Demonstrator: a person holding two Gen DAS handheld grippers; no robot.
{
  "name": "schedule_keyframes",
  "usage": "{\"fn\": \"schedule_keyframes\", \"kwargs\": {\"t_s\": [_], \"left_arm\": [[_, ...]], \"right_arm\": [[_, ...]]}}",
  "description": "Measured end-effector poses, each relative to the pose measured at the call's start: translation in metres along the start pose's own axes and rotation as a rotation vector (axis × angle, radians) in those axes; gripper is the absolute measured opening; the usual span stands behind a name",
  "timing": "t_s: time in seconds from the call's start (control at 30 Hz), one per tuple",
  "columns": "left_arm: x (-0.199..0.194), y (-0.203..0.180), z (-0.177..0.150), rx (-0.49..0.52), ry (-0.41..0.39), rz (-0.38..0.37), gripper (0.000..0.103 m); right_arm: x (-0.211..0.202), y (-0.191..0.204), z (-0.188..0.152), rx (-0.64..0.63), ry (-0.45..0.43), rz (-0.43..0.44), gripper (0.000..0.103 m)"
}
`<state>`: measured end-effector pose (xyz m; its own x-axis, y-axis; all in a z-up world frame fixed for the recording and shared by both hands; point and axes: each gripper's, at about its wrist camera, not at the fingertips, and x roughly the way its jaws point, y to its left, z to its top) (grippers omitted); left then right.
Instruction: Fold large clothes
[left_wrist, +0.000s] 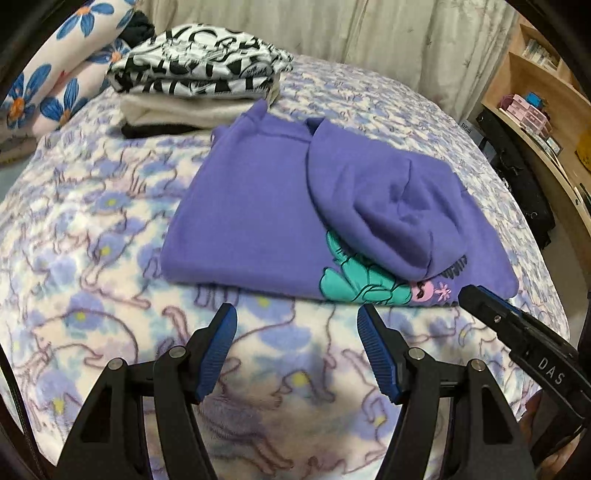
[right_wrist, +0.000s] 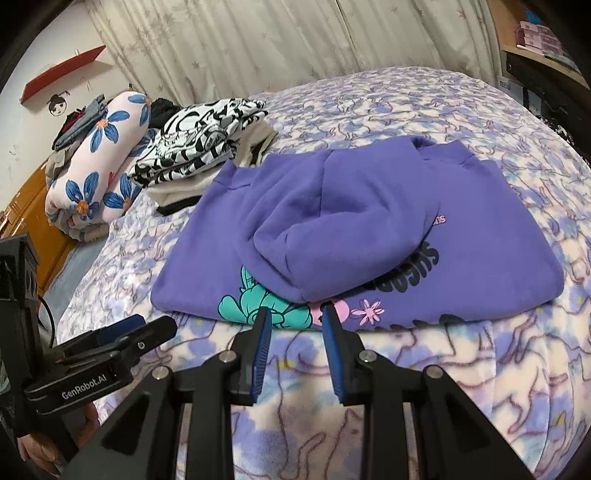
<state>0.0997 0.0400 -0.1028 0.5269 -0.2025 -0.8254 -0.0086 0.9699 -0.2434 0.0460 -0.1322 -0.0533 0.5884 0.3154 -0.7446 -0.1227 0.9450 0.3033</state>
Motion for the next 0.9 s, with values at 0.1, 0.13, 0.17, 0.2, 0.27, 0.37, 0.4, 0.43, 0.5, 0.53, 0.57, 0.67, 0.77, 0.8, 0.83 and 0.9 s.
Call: {"fn": "schedule_keyframes", "kwargs": {"t_s": [0.1,0.13,0.17,0.2,0.27,0.37,0.4,0.43,0.5,0.53,0.57,0.67,0.77,0.8,0.83,0.9], "left_arm": [[0.011,0.005,-0.001,-0.015,0.023,-0.023,0.066],[0.016,0.007,-0.001,-0.026,0.032,-0.037,0.066],[0.021,0.009,-0.001,-0.040,0.041,-0.055,0.066],[0.025,0.012,-0.001,-0.053,0.049,-0.071,0.066],[0.037,0.020,-0.001,-0.090,0.069,-0.109,0.066],[0.054,0.033,-0.001,-0.160,0.087,-0.165,0.066],[0.059,0.038,-0.001,-0.180,0.089,-0.177,0.066],[0.063,0.041,-0.002,-0.200,0.091,-0.187,0.066],[0.070,0.047,0.000,-0.233,0.074,-0.207,0.066],[0.072,0.048,0.001,-0.238,0.062,-0.214,0.066],[0.074,0.049,0.004,-0.241,0.047,-0.219,0.066],[0.085,0.054,0.013,-0.259,0.027,-0.227,0.067],[0.100,0.055,0.028,-0.282,0.021,-0.232,0.067],[0.104,0.055,0.032,-0.291,0.016,-0.236,0.067],[0.109,0.054,0.037,-0.300,0.012,-0.235,0.067],[0.115,0.053,0.047,-0.307,-0.006,-0.233,0.067]], "right_arm": [[0.008,0.003,0.002,-0.004,0.011,-0.001,0.028],[0.012,0.005,0.003,-0.006,0.016,-0.002,0.028],[0.014,0.005,0.003,-0.007,0.018,-0.002,0.028],[0.016,0.006,0.005,-0.007,0.018,0.000,0.028],[0.021,0.008,0.008,-0.011,0.016,0.005,0.028],[0.026,0.011,0.014,-0.018,0.003,0.004,0.028],[0.028,0.012,0.016,-0.021,-0.006,0.003,0.028],[0.028,0.013,0.018,-0.023,-0.015,0.002,0.028],[0.030,0.014,0.024,-0.032,-0.041,0.000,0.028],[0.031,0.014,0.026,-0.037,-0.051,-0.003,0.028],[0.032,0.015,0.030,-0.044,-0.064,-0.012,0.028],[0.038,0.015,0.042,-0.064,-0.096,-0.034,0.028],[0.047,0.011,0.056,-0.079,-0.134,-0.075,0.028],[0.049,0.010,0.059,-0.080,-0.141,-0.082,0.028],[0.053,0.007,0.064,-0.079,-0.152,-0.097,0.028],[0.060,0.003,0.069,-0.079,-0.166,-0.127,0.028]]}}
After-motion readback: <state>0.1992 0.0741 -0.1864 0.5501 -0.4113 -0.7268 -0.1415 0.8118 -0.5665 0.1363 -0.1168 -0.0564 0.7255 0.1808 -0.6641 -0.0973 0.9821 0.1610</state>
